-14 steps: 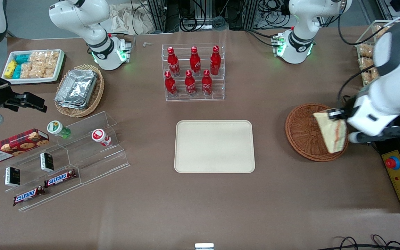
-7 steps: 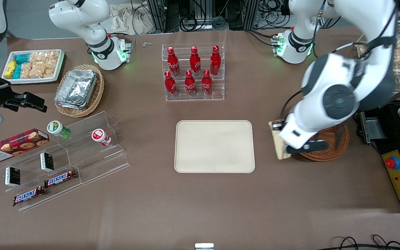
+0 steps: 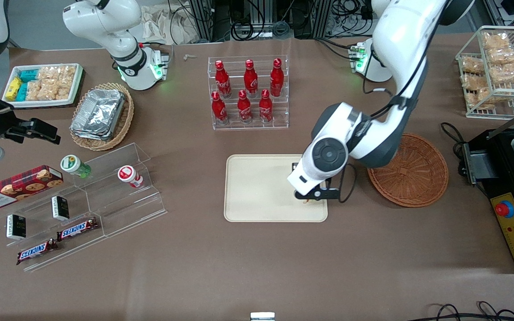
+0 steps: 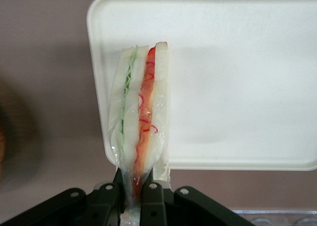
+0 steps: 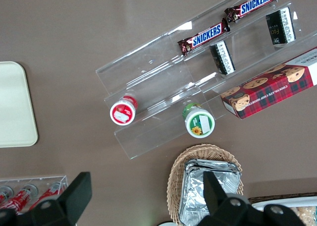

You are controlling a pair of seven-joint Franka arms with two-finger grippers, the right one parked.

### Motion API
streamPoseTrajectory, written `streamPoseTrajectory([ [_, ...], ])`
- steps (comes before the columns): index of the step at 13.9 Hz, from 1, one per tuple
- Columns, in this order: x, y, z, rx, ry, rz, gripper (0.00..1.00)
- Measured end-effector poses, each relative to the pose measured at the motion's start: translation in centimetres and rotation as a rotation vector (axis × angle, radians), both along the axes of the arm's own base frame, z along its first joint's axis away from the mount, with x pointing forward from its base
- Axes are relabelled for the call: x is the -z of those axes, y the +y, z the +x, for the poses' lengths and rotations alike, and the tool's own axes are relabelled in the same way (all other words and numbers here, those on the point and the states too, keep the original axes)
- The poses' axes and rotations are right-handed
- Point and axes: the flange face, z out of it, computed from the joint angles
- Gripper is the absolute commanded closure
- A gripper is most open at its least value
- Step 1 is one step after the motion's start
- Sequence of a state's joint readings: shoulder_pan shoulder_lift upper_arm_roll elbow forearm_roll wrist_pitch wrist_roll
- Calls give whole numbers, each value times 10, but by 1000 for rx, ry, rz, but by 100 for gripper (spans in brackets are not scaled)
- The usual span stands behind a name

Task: Place sandwich from basket to tray
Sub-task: 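Carry the held sandwich over to the cream tray, then lower the sandwich onto the tray and open the left gripper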

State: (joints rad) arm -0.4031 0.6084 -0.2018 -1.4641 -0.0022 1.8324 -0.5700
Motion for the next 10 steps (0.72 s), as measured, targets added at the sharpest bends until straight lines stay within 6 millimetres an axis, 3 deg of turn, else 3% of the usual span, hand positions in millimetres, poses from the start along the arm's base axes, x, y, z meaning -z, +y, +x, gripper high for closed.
streamPoseTrajectory([
  [4,39,5,4,-12,25,13,100],
  [9,51,12,7,-19,4,18,100],
  [10,54,14,8,-23,-1,16,94],
])
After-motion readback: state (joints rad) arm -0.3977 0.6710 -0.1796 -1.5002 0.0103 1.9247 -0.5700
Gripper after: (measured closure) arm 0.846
